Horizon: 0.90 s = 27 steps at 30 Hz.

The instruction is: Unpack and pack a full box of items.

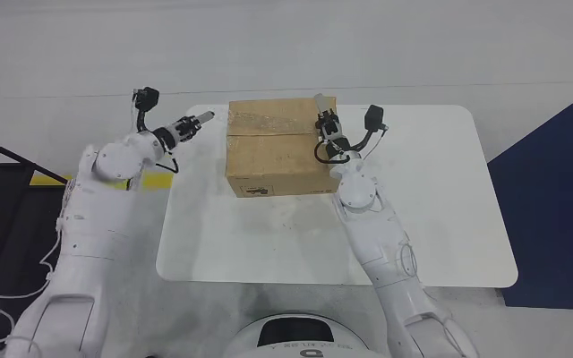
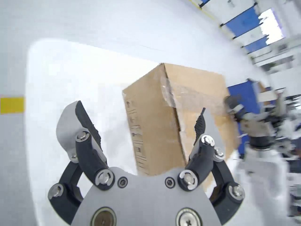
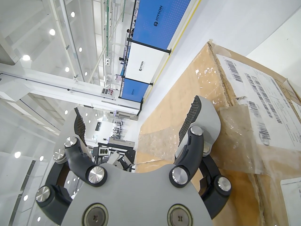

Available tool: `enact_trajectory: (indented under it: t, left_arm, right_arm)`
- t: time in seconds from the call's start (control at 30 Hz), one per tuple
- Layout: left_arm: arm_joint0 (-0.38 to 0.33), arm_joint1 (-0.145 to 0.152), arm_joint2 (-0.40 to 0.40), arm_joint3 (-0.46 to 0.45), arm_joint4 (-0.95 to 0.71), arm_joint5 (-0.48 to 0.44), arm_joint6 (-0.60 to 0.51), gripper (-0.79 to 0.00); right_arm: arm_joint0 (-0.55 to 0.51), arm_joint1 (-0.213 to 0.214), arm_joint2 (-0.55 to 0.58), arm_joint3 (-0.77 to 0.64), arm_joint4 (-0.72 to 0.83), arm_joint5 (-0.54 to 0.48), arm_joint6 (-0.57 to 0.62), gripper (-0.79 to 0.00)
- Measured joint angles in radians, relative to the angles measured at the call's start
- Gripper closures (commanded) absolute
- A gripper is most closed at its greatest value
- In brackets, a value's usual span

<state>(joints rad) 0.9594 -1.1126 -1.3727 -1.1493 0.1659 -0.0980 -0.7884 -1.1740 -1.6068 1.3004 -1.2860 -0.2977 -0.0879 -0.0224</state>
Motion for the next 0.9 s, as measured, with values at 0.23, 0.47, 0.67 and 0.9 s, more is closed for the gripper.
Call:
enact_trajectory:
  t: [0.23, 0.47, 0.67, 0.9]
  left_arm:
    - [-0.167, -0.035, 0.026, 0.306, -0.449, 0.308, -0.298, -0.785]
    - [-0.274, -0.071, 0.119, 0.499, -0.470, 0.240, -0.311, -0.637]
    - [-0.311, -0.086, 0.151, 0.563, -0.463, 0.170, -0.284, -0.339]
    - [-0.343, -0.100, 0.177, 0.604, -0.472, 0.111, -0.297, -0.139]
  right_arm:
    - [-0.025, 0.006, 0.005, -0.035, -0.014, 0.009, -0.002, -0.785]
    - [-0.058, 0.011, 0.010, -0.075, -0.029, 0.022, -0.009, -0.785]
    - [-0.076, 0.014, 0.006, -0.091, -0.032, 0.024, -0.018, -0.785]
    - [-0.072, 0.013, -0.012, -0.093, -0.031, 0.028, -0.024, -0.785]
